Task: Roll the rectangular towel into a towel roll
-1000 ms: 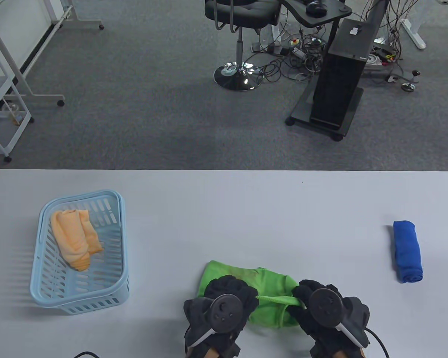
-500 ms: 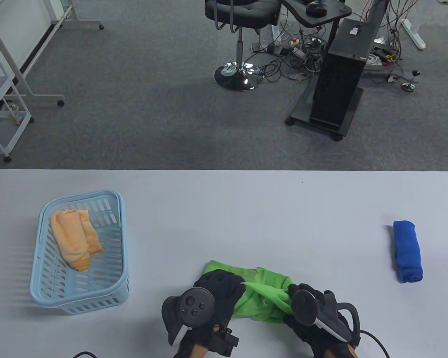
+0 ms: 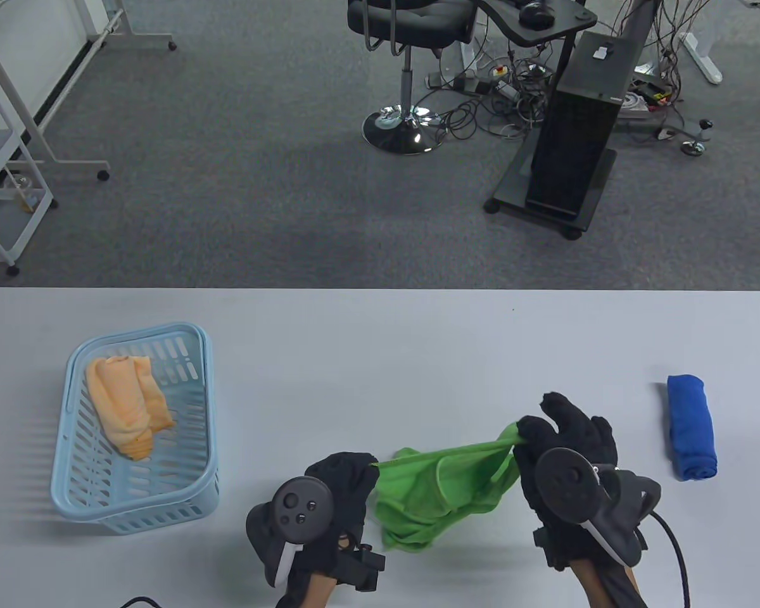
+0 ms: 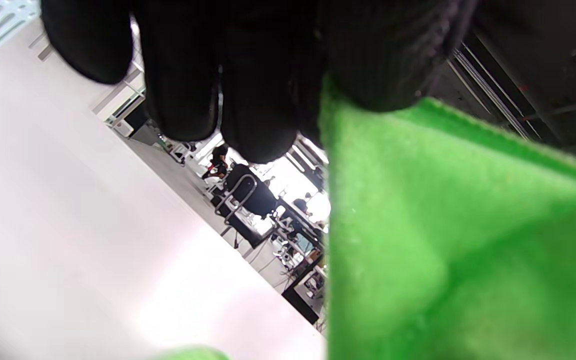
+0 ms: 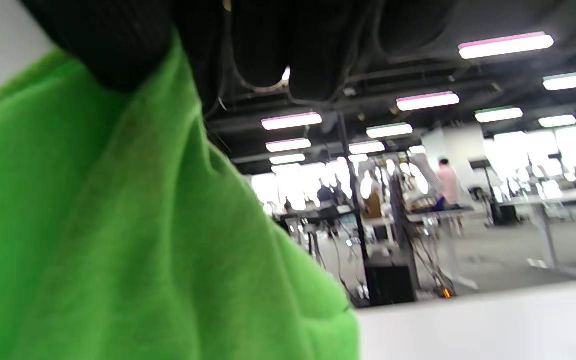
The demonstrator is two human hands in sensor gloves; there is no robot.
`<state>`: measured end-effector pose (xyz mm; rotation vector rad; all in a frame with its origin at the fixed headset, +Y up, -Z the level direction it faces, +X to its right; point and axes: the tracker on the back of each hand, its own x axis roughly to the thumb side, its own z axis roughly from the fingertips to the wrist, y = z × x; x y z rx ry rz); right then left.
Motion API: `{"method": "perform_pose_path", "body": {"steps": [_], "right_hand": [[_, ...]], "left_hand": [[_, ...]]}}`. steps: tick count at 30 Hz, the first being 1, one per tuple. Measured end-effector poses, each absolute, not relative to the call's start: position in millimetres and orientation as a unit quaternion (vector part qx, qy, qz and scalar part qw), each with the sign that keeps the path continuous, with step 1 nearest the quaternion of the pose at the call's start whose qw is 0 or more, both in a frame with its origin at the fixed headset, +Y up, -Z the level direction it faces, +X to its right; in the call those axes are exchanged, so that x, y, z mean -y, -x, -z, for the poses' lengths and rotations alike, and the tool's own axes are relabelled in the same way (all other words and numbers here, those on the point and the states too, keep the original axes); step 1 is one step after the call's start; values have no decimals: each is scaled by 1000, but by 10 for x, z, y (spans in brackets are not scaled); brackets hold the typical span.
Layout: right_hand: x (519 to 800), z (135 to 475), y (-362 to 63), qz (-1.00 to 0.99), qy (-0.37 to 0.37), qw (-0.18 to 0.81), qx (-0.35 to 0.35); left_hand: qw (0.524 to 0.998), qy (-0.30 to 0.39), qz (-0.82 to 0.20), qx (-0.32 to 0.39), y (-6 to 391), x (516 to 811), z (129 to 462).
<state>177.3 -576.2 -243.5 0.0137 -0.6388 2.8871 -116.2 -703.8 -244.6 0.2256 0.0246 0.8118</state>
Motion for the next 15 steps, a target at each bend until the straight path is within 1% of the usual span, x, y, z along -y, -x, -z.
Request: {"method": "perform_pose_path", "body": {"steps": [2,3,4,5,6,7,11,13,15], "right_hand": [[5673,2478,-1616,-966,-26,115,230],[5693,2511,-1553,-965,-40,132,225],[5784,2588,-1465,-968,-67,159,183],[5849,2627,-1440,-972,-76,166,147],[5973,2669,-1448,-979,-74,167,91],[6046,2691,-1484,-981,-71,167,72],[6471,2783,-1930,-982,-7,183,38],[6713,2823,-2154,-983,28,183,-12],[7025,2850,-2378,-984,64,151,-66]], "left_hand": [[911,-118,-396,-22,1187,7025,2438],[910,-121,-395,-25,1199,7022,2434],[910,-127,-394,-33,1221,7021,2431],[910,-130,-392,-36,1235,7020,2430],[911,-138,-386,-42,1255,7016,2428],[913,-142,-379,-47,1269,7010,2425],[921,-166,-346,-60,1321,6978,2412],[924,-175,-333,-65,1336,6971,2409],[928,-186,-317,-67,1352,6964,2409]]}}
